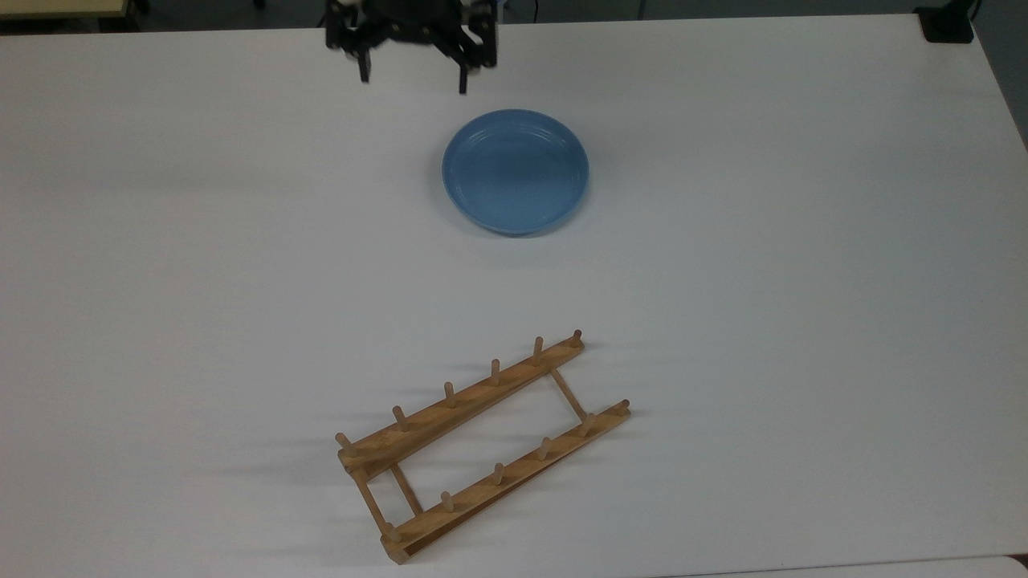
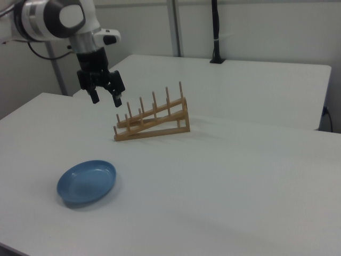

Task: Pick plate from plate rack
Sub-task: 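Open the gripper, release the plate, and raise the gripper away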

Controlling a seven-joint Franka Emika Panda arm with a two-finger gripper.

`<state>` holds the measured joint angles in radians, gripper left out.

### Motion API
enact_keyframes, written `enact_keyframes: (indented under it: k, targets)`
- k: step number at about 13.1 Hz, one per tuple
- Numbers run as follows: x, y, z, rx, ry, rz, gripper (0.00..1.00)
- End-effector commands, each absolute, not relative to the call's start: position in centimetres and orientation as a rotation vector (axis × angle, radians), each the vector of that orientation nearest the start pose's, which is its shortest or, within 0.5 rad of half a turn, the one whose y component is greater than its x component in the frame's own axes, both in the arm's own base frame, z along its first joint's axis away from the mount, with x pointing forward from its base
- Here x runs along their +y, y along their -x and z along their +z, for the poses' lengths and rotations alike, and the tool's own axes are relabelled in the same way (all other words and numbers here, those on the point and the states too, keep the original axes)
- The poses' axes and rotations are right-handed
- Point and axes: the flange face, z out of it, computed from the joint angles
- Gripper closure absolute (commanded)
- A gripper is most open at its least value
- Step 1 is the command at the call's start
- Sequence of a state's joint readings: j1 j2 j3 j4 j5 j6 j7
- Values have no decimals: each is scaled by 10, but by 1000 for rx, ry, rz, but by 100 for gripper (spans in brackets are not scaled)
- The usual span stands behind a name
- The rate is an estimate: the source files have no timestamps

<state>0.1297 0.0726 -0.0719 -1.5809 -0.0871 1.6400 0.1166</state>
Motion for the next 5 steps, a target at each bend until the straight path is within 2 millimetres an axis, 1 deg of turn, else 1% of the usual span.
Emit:
enact_keyframes:
  k: [1, 5]
  targets:
    - [11, -559, 598, 178, 3210, 17, 0]
    - [17, -559, 596, 159, 3212, 23, 0]
